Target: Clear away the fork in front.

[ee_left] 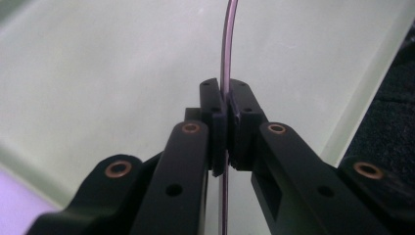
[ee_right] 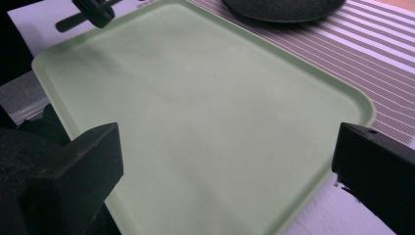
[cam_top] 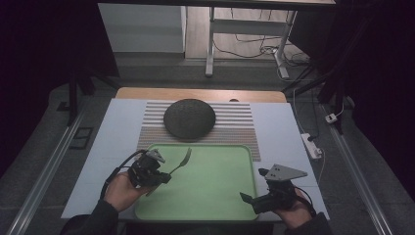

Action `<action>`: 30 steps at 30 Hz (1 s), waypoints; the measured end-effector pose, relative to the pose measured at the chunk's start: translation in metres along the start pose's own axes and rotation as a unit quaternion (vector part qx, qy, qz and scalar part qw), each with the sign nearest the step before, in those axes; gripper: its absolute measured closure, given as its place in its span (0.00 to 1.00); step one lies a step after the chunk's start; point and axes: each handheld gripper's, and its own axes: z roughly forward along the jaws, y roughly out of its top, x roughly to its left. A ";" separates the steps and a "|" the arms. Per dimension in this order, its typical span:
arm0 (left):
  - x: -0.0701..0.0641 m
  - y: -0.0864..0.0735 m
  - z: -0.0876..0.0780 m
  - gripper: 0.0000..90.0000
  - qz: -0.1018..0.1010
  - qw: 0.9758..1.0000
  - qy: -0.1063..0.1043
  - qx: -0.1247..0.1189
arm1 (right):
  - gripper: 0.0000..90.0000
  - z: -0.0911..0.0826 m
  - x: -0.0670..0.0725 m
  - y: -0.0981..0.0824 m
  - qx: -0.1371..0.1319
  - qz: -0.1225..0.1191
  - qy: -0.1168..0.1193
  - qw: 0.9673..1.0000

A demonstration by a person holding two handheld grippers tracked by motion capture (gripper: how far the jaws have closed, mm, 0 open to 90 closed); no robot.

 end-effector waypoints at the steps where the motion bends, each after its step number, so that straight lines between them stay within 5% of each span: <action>1: -0.001 -0.002 0.000 0.95 -0.007 1.000 0.004 -0.002 | 0.00 -0.002 0.000 -0.002 0.000 0.000 -0.003 1.000; 6: -0.002 -0.010 0.003 0.95 -0.050 0.998 0.020 0.012 | 0.00 -0.009 -0.001 -0.009 0.004 0.010 -0.009 1.000; 11: 0.001 -0.019 0.005 0.95 -0.105 0.994 0.024 0.014 | 0.00 -0.017 -0.002 -0.015 0.005 0.020 -0.018 1.000; 17: 0.011 -0.025 0.009 0.95 -0.180 0.983 0.027 0.009 | 0.00 -0.024 -0.001 -0.023 0.015 0.032 -0.024 0.999; 23: 0.018 -0.027 0.019 0.95 -0.200 0.978 0.041 0.033 | 0.00 -0.027 0.001 -0.028 0.023 0.028 -0.022 0.999; 30: 0.019 -0.024 0.031 0.94 -0.194 0.977 0.061 0.061 | 0.00 -0.033 0.006 -0.031 0.030 0.020 -0.026 0.999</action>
